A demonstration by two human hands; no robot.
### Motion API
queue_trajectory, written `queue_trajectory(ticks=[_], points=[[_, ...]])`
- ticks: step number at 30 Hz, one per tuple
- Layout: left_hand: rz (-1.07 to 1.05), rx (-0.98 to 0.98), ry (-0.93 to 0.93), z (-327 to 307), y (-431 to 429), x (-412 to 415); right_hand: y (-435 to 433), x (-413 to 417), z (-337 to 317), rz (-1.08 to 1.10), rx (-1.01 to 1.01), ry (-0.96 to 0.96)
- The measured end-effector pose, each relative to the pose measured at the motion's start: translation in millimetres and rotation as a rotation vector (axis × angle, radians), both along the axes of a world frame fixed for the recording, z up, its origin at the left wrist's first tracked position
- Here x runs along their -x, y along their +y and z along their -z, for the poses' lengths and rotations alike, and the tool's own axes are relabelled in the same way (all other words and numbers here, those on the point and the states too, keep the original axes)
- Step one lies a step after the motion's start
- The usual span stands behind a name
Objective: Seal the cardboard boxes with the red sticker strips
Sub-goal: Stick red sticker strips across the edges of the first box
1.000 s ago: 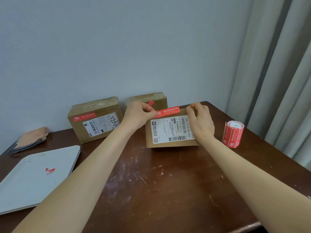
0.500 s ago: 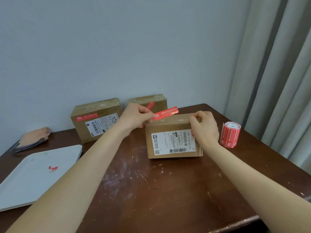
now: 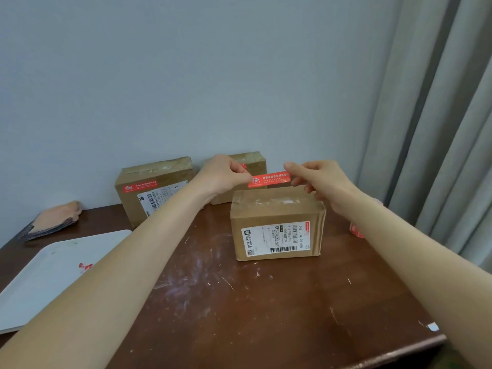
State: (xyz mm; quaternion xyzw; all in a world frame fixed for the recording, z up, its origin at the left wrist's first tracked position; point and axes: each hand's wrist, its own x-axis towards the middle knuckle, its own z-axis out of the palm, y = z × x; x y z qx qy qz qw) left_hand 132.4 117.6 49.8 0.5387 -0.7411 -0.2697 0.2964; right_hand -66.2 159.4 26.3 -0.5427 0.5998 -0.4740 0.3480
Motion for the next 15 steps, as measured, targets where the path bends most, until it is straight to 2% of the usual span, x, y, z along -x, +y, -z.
queue_trajectory(ticks=[5, 12, 15], points=[[-0.005, -0.032, -0.018, -4, -6, 2, -8, 0, -1, -0.066, 0.004, 0.048], [-0.003, -0.228, 0.19, 0, -9, 1, -16, 5, 2, -0.072, -0.042, 0.033], [-0.019, -0.261, 0.216, 3, -9, 3, -18, 6, 5, -0.063, -0.068, 0.041]])
